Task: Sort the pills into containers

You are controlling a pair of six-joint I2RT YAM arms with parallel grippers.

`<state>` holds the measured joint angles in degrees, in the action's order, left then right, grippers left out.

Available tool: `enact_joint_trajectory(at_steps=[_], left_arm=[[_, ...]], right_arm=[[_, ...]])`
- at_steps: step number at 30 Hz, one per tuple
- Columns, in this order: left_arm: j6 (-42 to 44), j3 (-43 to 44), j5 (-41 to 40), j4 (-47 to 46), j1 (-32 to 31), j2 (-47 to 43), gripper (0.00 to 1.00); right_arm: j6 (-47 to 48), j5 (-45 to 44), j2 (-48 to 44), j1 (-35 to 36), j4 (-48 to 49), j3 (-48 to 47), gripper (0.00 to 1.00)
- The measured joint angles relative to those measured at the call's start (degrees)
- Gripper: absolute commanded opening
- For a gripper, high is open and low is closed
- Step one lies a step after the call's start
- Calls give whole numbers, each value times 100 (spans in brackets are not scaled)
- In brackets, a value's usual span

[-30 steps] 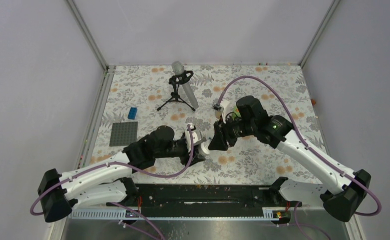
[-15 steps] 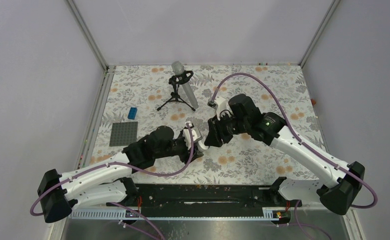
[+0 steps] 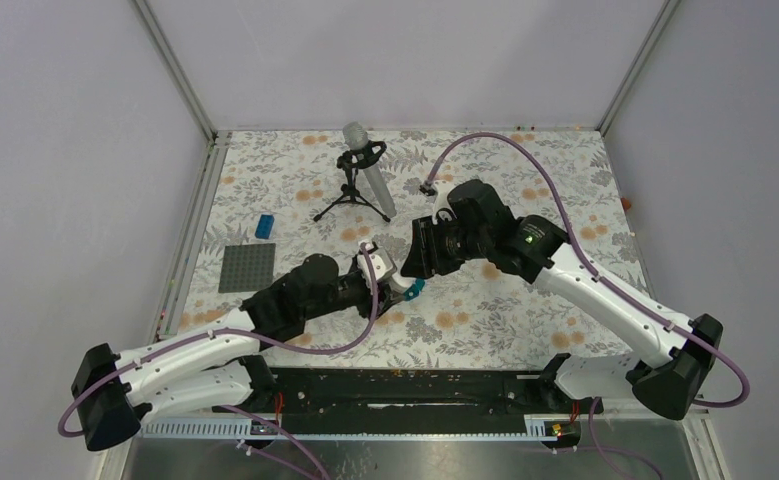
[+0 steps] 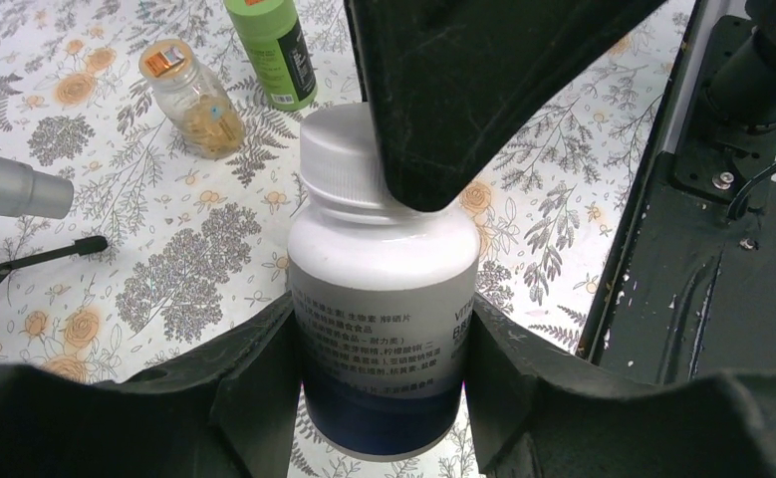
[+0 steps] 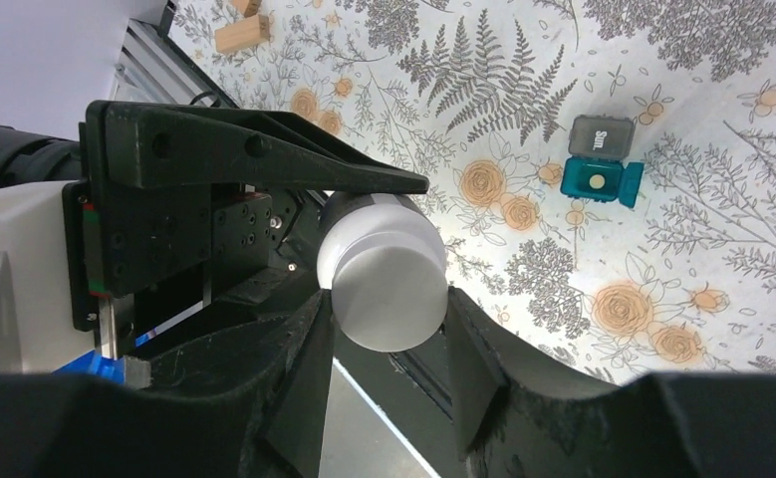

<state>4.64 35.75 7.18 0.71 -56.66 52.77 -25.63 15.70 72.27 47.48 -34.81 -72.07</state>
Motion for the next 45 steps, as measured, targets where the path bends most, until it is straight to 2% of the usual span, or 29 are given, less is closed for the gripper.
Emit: enact_joint_trajectory(at_steps=[6,18,34,39,45], left_arm=[[24,-238,214,-190,11,-286,0],[31,-262,970,-186,9,-503,0],[-79,-140,2221,-31,9,-275,0],[-136,-111,2179,-26,11,-264,0],[-144,-111,1744,-39,11,-203,0]], right_arm=[[-74,179,68,35,-278,-197,41],[1488,953,72,63,-925,-540,43],[2750,1915,-463,94,-776,136,45],[2743,1904,-503,96,-678,166,45],[2057,1434,-420,96,-455,166,50]])
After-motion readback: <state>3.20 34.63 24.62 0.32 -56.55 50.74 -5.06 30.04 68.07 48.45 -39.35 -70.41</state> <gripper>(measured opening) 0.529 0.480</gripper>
